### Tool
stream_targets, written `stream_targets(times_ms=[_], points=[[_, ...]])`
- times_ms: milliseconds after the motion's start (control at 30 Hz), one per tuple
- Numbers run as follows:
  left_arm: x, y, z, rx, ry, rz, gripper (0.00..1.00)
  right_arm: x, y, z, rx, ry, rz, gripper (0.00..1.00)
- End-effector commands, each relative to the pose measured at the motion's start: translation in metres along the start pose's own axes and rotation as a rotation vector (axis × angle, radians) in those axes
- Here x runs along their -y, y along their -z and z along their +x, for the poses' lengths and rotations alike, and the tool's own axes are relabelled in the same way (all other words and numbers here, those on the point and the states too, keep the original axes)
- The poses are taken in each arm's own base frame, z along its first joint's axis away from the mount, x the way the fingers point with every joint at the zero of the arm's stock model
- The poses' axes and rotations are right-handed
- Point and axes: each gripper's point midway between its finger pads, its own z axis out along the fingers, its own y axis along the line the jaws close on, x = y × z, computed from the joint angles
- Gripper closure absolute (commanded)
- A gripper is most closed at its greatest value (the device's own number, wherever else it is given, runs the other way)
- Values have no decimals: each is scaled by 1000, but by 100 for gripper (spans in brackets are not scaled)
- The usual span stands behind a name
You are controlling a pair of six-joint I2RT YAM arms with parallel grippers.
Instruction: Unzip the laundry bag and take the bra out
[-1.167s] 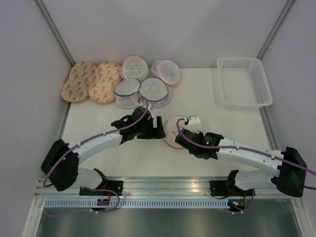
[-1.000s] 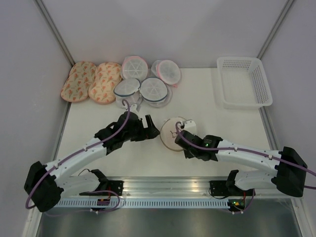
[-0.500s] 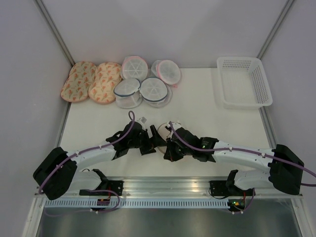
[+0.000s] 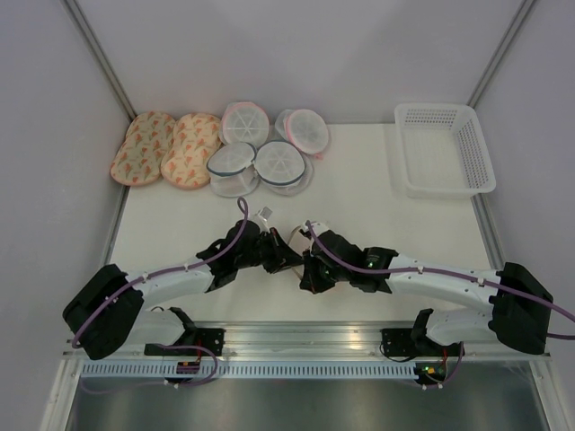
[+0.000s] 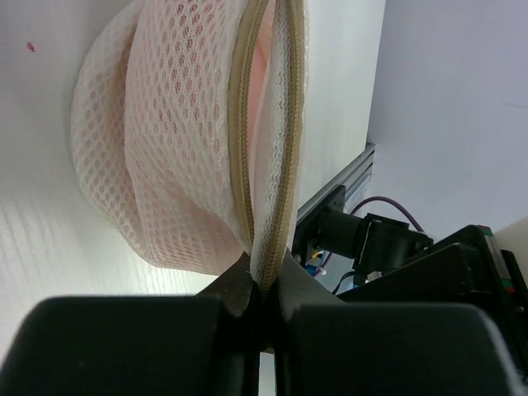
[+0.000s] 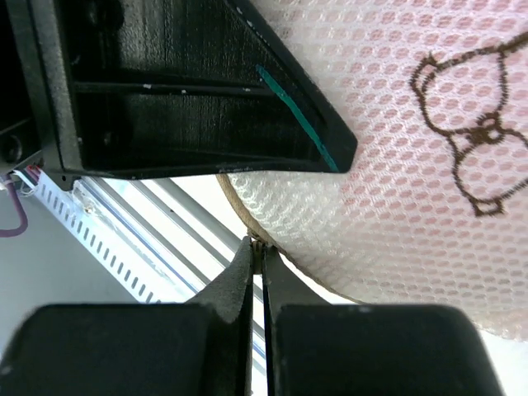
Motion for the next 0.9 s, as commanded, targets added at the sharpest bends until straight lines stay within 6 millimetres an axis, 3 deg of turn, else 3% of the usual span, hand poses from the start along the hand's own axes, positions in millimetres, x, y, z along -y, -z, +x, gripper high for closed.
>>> stream_targets(times_ms=[0, 167, 333, 433, 467, 500, 567, 600, 633, 667, 700, 800, 833, 867], points=[[-1, -1, -15, 51, -48, -23, 98, 6, 8, -6, -1, 33, 53, 99], [-15, 3, -37, 59, -134, -68, 98, 61, 19, 11, -81, 67, 344, 100], [-12, 4, -48, 1, -198, -33, 98, 102, 33, 20, -110, 83, 564, 100], [-14, -3, -38, -101, -261, -10, 98, 126, 45, 7, -52, 85, 723, 100], [-4, -4, -34, -145, -280, 32, 98, 132, 49, 3, -32, 84, 765, 100], [-11, -9, -31, -181, -292, 27, 98, 138, 51, -2, -19, 74, 809, 100], [1, -13, -28, -238, -323, 89, 98, 141, 54, -14, 10, 80, 842, 99], [-4, -18, -26, -260, -332, 88, 93, 139, 52, -16, 6, 89, 830, 100], [2, -21, -29, -261, -346, 108, 79, 131, 47, -19, 9, 80, 786, 100], [3, -22, -31, -261, -347, 104, 61, 127, 44, -19, 7, 79, 762, 100], [1, -24, -37, -233, -352, 78, 32, 124, 43, -21, 14, 78, 743, 99], [-4, -23, -57, -125, -340, -23, 6, 118, 42, -23, 25, 75, 701, 100], [0, -14, -62, -75, -338, -43, 5, 117, 41, -22, 27, 71, 689, 100], [-11, -10, -76, 9, -320, -128, 5, 114, 40, -20, 17, 76, 668, 99]])
